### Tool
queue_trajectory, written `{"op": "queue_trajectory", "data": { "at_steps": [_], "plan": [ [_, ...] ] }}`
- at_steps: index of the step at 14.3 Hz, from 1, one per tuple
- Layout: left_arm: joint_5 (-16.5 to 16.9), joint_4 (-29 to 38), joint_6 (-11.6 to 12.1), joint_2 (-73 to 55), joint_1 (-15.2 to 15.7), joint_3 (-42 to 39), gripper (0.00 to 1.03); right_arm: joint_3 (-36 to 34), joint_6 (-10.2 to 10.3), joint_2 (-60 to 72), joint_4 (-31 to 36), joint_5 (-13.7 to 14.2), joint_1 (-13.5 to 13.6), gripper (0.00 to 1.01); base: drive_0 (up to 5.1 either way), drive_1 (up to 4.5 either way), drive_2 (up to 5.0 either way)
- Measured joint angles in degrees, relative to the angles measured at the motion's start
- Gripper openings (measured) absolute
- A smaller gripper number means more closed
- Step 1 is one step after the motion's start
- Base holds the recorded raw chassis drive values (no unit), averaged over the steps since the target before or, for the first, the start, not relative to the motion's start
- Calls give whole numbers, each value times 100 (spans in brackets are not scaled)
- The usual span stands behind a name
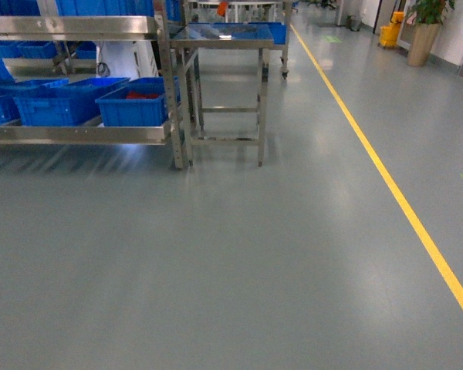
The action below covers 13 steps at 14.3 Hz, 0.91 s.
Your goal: Sort blue parts and orange caps into right shelf containers
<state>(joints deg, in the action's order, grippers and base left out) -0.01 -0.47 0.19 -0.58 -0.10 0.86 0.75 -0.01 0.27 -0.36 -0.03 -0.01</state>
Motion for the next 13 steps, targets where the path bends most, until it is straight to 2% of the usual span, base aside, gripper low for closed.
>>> {"op": "queue_trajectory", "data": {
  "at_steps": [13],
  "plan": [
    [0,7,0,0,0,0,44,0,0,0,-2,4,0,45,-2,418,-422]
  ]
}}
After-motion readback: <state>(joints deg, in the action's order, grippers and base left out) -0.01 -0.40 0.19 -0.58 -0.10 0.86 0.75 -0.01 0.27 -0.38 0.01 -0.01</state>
